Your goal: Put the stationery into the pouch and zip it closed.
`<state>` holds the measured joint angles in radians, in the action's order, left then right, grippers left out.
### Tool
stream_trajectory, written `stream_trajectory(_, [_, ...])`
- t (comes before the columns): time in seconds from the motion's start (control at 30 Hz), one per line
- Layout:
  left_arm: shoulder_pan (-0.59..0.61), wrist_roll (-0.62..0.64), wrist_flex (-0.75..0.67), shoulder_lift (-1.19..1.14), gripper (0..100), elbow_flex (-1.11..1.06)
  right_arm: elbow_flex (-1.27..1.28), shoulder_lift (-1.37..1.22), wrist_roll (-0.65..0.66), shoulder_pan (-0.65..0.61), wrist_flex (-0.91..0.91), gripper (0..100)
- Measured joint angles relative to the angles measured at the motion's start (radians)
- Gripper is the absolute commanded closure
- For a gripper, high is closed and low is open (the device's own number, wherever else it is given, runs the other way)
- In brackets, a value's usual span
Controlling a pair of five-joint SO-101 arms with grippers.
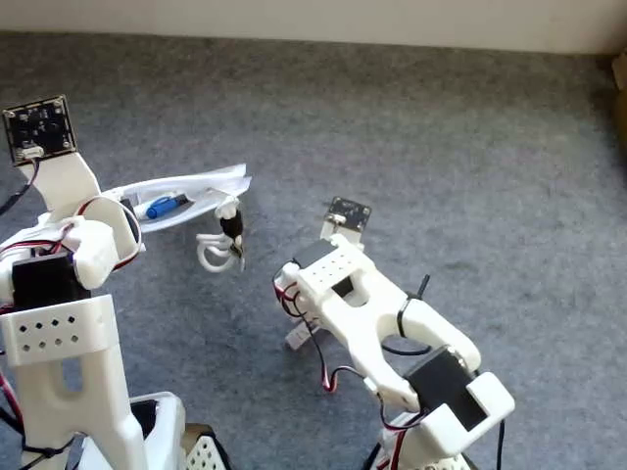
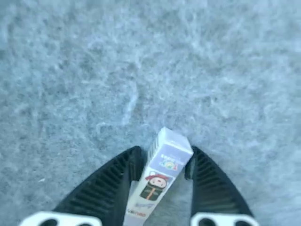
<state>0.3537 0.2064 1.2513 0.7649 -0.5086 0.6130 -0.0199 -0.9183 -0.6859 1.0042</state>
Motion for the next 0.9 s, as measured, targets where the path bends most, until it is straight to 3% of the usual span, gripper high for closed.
stream_trajectory(0.17, [0.000, 0.000, 0.000, 0.000, 99, 0.000, 0.002, 0.002, 0.005, 0.000, 0.003, 99.6])
stream_trajectory(0.3, [0.000, 0.000, 0.000, -0.002, 99, 0.000, 0.003, 0.049, 0.071, 0.000, 0.002, 99.4])
stream_trajectory(0.9, [-0.095, -0.002, 0.000, 0.000, 99, 0.000, 0.176, 0.761, 0.462, 0.250, -0.008, 99.4])
